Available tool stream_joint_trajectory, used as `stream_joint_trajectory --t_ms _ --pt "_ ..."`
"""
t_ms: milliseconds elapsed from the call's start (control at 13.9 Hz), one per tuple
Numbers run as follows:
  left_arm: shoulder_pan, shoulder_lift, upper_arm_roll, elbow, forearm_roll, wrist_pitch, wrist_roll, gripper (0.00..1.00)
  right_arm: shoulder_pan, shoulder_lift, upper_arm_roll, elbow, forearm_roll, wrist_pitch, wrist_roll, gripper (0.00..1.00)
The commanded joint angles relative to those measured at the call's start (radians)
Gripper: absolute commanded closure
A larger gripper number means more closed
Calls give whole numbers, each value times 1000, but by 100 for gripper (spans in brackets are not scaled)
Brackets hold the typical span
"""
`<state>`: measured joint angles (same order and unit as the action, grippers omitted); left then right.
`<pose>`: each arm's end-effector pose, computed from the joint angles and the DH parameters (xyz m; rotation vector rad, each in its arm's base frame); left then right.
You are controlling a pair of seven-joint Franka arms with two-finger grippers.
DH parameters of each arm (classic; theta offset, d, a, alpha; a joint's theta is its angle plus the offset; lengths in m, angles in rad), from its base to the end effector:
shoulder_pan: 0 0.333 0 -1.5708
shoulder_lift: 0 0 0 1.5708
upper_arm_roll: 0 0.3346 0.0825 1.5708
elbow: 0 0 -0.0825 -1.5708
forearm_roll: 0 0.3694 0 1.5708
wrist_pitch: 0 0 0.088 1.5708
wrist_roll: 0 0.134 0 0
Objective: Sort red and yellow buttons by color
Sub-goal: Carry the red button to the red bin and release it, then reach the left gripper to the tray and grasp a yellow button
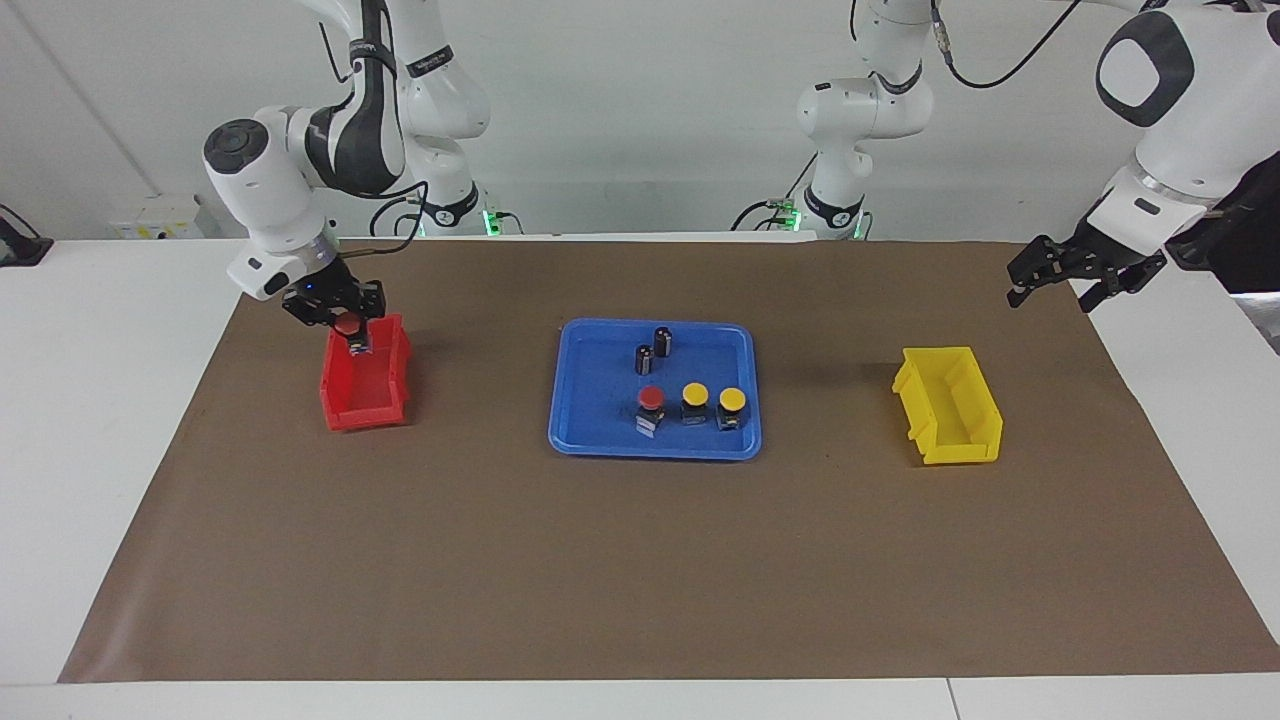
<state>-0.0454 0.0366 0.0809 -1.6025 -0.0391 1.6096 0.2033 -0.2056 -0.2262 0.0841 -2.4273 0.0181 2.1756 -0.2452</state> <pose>0.5527 0.0138 0.5851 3.0914 -0.2567 -0.0386 0.4339 -0.0517 0.3899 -3.1357 -0.1740 0.0416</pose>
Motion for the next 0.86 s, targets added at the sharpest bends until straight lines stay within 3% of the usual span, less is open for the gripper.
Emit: stream_joint_trajectory --t_ms 0,216,432,792 --pt "5 -24 2 -28 22 16 -2 0 -6 7 5 -41 19 52 -25 91" --pt "-4 -55 0 -100 22 56 -22 0 -5 24 5 -58 19 79 -25 91" --pt "-98 -115 -13 -305 22 284 -158 0 -8 44 5 -73 19 113 -28 91" --pt "-380 18 -15 -312 21 418 -564 6 -6 42 5 -78 19 122 -31 81"
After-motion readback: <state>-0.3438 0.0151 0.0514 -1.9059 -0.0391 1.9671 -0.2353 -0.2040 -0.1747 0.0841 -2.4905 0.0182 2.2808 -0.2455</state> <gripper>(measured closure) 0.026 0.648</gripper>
